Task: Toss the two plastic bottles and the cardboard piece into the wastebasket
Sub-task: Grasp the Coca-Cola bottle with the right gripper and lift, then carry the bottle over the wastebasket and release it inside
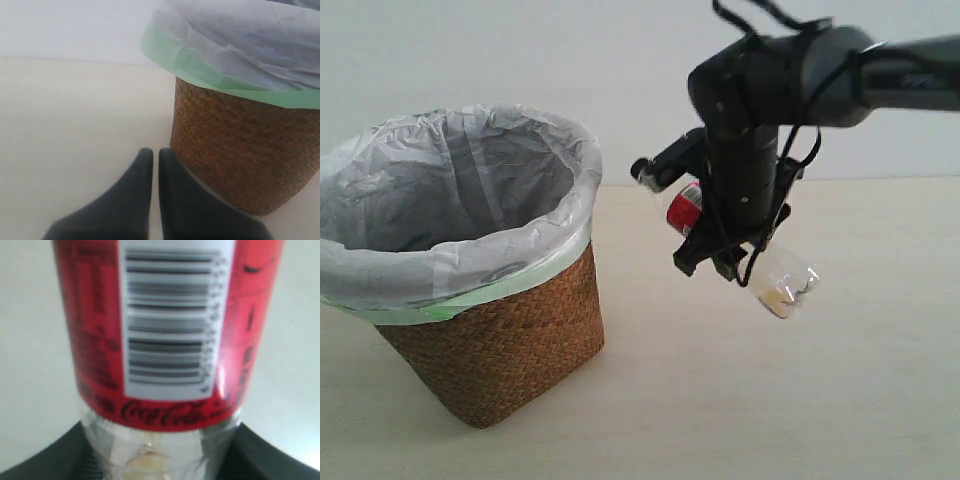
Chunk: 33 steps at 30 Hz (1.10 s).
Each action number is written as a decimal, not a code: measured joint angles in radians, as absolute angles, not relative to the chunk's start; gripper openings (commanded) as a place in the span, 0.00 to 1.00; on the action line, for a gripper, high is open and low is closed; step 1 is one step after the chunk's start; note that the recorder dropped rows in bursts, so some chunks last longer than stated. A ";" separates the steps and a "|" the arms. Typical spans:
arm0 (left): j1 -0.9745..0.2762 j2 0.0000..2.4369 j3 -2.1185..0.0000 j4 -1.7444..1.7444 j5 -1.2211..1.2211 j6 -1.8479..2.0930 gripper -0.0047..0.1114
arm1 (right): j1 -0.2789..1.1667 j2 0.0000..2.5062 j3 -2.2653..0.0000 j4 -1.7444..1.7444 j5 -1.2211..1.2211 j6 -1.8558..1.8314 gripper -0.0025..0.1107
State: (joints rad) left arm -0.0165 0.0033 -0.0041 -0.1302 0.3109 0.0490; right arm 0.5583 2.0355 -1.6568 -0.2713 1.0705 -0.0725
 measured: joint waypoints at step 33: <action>-0.016 0.003 -0.004 -0.130 0.311 0.049 0.07 | 0.084 1.445 -1.087 -0.325 0.966 0.167 0.07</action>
State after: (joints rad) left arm -0.0165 0.0033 -0.0041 -0.1302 0.3109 0.0490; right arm 0.0838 1.4446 -1.0873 -0.3251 0.9659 0.1674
